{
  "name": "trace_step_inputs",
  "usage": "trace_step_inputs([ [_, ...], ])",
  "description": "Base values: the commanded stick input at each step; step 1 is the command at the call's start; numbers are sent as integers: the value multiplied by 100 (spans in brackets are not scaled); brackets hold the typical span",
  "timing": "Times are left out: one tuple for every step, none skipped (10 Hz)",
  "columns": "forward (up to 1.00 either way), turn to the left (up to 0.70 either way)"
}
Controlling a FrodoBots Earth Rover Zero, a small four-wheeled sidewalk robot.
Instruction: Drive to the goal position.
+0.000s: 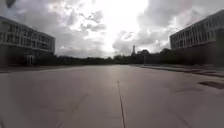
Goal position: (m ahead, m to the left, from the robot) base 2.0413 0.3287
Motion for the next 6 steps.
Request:
trace_step_inputs([
  [70, 0],
  [70, 0],
  [70, 0],
  [70, 0],
  [70, 0],
  [70, 0],
])
